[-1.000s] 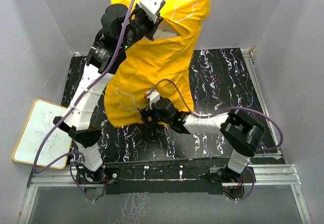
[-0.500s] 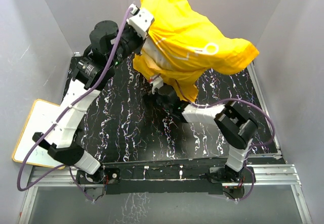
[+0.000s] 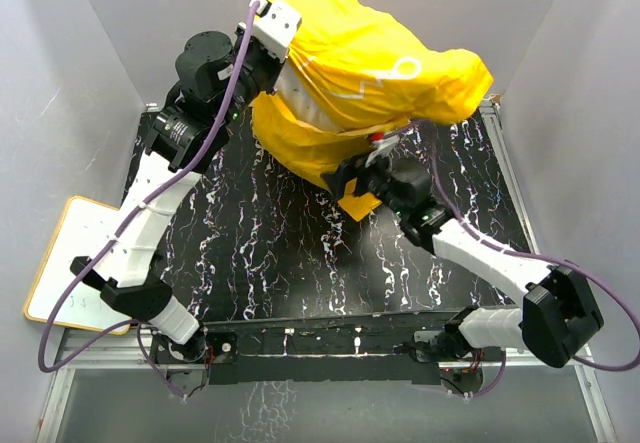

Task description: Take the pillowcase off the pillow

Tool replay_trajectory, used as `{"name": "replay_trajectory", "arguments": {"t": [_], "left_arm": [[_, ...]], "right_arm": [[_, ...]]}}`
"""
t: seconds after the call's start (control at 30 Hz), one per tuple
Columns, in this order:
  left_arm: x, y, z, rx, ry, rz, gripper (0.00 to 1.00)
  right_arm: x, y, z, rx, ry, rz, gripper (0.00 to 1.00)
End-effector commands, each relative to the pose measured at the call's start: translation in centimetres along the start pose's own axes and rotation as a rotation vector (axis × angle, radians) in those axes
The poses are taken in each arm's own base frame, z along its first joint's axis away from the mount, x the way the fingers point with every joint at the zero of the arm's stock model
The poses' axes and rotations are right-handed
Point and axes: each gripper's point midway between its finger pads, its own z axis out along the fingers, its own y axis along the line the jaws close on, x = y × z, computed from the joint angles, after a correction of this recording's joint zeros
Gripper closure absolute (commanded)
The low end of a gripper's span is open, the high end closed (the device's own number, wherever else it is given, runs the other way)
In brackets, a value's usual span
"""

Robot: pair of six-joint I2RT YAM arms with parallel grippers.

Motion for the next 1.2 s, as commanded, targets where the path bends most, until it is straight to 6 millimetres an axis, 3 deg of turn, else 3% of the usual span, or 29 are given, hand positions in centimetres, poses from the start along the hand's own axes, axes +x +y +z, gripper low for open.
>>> {"name": "replay_trajectory", "arguments": {"t": [0.0, 0.1, 0.2, 0.27, 0.4, 0.47, 0.53, 0.6, 0.73, 0.87, 1.03, 1.17], "left_arm": [[-4.9, 3.8, -1.8, -0.132, -0.133, -0.014, 1.0], [-3.5, 3.2, -1.3, -0.114, -0.083, -0.014, 1.0], [-0.5, 1.6, -0.3, -0.07, 0.031, -0.025, 1.0], [1.3, 0.8, 0.2, -0.053, 0.087, -0.033, 1.0], [2.8, 0.2, 1.2, -0.054, 0.127, -0.029, 1.0], [3.1, 0.2, 1.9, -0.062, 0.139, -0.012, 1.0], [3.4, 0.7, 2.8, -0.09, 0.147, 0.003, 1.0], [4.2, 0.3, 3.9, -0.09, 0.163, 0.001, 1.0], [4.2, -0.9, 5.6, -0.054, 0.165, -0.063, 1.0], [3.1, -0.5, 6.0, -0.069, 0.14, -0.096, 1.0], [2.6, -0.2, 5.5, -0.078, 0.13, -0.11, 1.0], [2.3, -0.1, 5.1, -0.079, 0.124, -0.124, 1.0]], "right_arm": [[-7.3, -2.5, -0.5, -0.012, -0.151, 0.137, 0.04], [-8.7, -3.5, 0.5, 0.015, -0.126, 0.151, 0.04], [-10.1, -4.5, 1.2, 0.033, -0.125, 0.208, 0.05], [-11.6, -4.1, 0.9, 0.007, -0.145, 0.226, 0.06], [-13.5, -2.5, -1.1, -0.05, -0.184, 0.241, 0.06], [-14.0, -1.0, -2.8, -0.123, -0.18, 0.301, 0.06], [-14.0, 1.9, -4.7, -0.257, -0.165, 0.311, 0.09], [-13.8, 3.8, -5.8, -0.277, -0.184, 0.235, 0.11], [-14.1, 6.9, -6.0, -0.302, -0.154, 0.01, 0.09], [-17.3, 8.4, -6.2, -0.356, -0.208, -0.112, 0.09], [-21.4, 7.3, -3.2, -0.282, -0.257, -0.242, 0.08], [-21.1, 6.1, 0.5, -0.246, -0.198, -0.314, 0.1]]}}
